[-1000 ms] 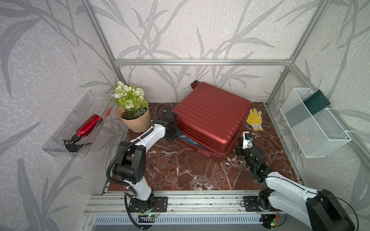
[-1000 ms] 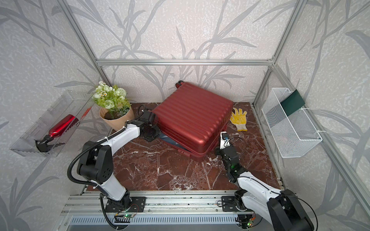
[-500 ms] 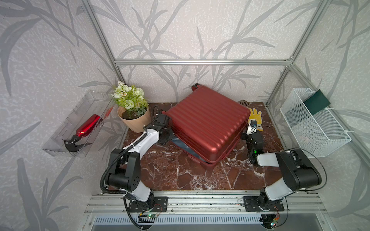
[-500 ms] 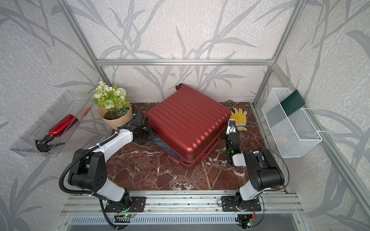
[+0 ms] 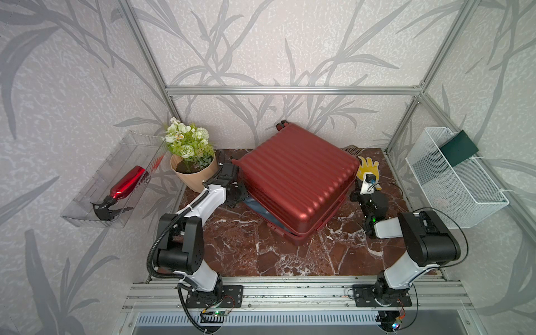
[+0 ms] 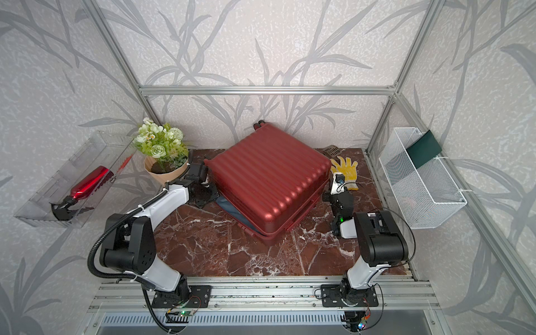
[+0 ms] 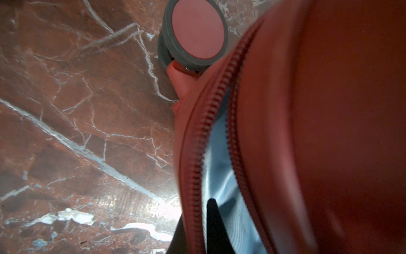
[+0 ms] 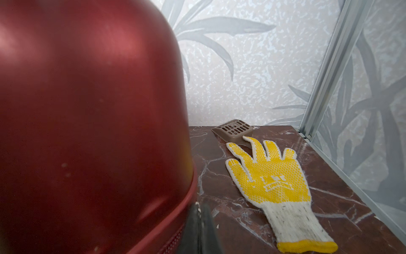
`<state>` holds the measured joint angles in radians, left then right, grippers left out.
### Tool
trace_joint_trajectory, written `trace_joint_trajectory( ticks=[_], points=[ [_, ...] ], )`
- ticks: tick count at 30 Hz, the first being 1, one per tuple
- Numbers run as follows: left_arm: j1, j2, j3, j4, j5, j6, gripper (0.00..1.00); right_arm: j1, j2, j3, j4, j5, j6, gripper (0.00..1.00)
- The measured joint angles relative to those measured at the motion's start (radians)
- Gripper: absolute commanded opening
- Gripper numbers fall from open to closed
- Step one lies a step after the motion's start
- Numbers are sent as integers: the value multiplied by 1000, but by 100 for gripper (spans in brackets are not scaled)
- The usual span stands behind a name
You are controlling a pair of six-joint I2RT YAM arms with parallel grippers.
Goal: Open the suitcase zippers
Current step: Unzip the zipper on the suitcase, then adjust the suitcase at the center of the board.
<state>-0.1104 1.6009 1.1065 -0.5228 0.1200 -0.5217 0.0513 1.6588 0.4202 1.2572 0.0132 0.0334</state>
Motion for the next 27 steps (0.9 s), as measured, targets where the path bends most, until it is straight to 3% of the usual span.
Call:
trace_joint_trajectory(
  ticks=[5,8,10,13,20,24,27],
  points=[
    [19,2,0,1,14,53,0,8,-70,-52,-29,-7,3,0],
    [32,5,3,0,21,82,2,63,-194,-98,-138,64,-24,0],
    [42,16,24,-7,26,99,40,127,-291,-117,-243,126,-52,0],
    [51,23,76,-19,-3,129,54,204,-406,-140,-353,203,-72,0],
    [24,-139,48,-51,-32,34,65,270,-566,-158,-552,279,-48,0],
    [-54,-337,-29,-84,-29,-87,65,310,-597,-158,-602,330,-37,0],
    [-160,-478,-97,-116,-53,-177,63,325,-609,-159,-622,353,-19,0]
  ],
)
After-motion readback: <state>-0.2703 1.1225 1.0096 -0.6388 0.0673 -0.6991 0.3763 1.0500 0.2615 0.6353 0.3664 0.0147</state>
